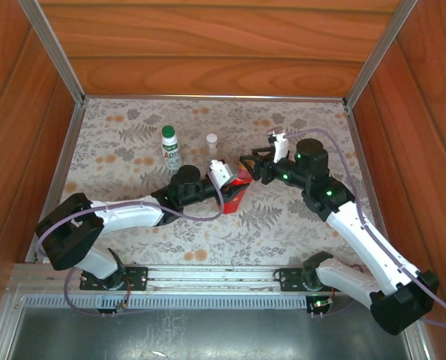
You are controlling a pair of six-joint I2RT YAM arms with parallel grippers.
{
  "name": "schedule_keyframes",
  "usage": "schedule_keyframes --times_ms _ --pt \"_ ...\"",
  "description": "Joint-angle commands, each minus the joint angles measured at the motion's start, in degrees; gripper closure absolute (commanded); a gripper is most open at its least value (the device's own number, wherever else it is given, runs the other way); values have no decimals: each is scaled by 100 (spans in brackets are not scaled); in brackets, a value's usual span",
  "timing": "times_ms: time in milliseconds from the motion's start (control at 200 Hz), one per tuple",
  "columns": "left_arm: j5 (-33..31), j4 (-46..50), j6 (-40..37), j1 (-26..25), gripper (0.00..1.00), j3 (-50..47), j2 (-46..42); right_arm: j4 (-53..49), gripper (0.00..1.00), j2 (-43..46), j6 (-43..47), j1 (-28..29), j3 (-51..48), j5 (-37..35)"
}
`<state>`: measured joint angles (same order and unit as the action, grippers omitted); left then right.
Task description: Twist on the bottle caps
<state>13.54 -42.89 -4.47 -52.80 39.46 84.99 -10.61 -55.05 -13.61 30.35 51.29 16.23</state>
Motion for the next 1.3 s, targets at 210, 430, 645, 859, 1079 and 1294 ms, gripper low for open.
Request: schedule_keyframes --times_ms 210,430,645,859,1079,1294 --pt "923 -254 -154 376 45 -539 -658 -754 30 403 387 -12 223 727" --pt "1036 -252 -329 383 45 -558 -585 -762 28 105 596 104 329 1163" --pt "1115 -252 -279 375 45 -510 -493 -607 28 -363 729 411 508 1054" --pt "1042 -249 -260 382 45 -488 -426 -574 54 -672 860 566 532 767" --pt "809 -248 -300 379 42 -484 -348 -524 68 -557 829 569 438 576" --pt "429 -254 -281 386 0 -628 -402 -471 71 -408 787 555 321 -491"
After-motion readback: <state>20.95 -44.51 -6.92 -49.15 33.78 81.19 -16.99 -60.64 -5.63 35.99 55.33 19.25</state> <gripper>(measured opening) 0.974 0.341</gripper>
